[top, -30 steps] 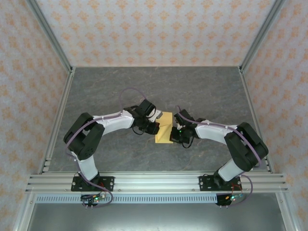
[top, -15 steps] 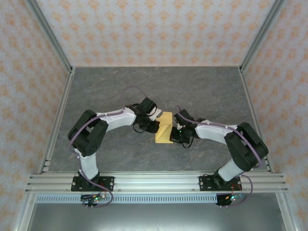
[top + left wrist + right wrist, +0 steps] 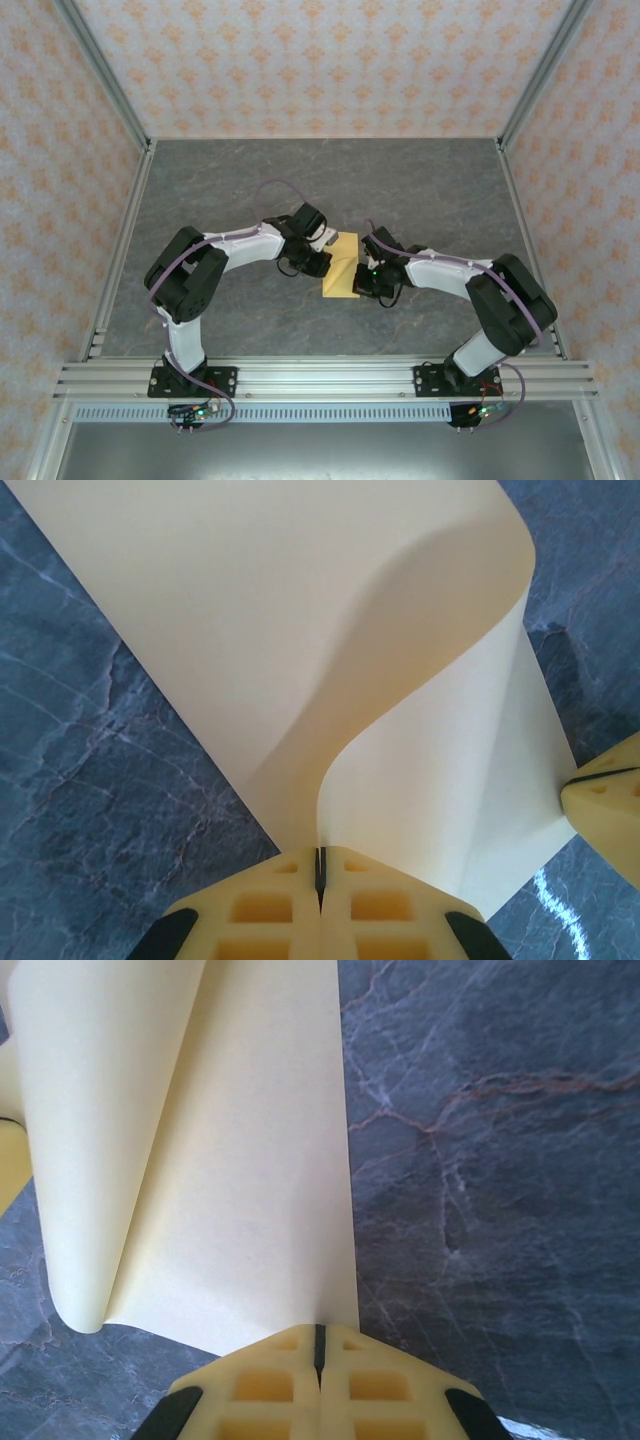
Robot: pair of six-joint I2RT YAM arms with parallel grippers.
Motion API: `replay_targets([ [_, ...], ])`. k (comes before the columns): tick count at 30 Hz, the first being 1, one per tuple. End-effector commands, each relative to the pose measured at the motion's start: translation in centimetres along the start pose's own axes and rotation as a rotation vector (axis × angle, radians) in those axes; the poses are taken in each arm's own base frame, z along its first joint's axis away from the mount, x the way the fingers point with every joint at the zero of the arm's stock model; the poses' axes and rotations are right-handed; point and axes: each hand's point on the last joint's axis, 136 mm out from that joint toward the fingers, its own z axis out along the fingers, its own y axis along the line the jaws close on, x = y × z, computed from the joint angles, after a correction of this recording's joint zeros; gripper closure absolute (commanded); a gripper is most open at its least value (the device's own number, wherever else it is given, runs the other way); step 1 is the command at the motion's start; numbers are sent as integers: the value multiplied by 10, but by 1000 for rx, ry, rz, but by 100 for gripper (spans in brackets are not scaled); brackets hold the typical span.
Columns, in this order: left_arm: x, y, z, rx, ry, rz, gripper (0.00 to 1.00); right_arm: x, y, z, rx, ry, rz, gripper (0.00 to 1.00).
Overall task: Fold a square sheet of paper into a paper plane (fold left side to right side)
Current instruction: Fold the triangle a second time at the center of the table.
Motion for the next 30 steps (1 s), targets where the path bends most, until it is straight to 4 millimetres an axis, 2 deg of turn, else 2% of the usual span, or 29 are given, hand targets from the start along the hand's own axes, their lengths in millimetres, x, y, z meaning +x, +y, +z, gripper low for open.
replay_targets([
  [1, -7, 5, 0, -24, -4, 5, 100, 9, -19, 5, 96, 33, 3, 99],
  [15, -9, 6, 1, -27, -3, 6, 100, 9, -20, 5, 105, 39, 1, 99],
  [16, -3, 10, 10, -34, 23, 0, 100, 9, -20, 5, 105, 38, 0, 99],
  [23, -1, 12, 12, -41, 32, -3, 100, 8, -19, 6, 97, 38, 0, 99],
  [30, 3, 14, 15, -43, 41, -3, 100, 2, -4, 0, 24, -1, 7, 98],
])
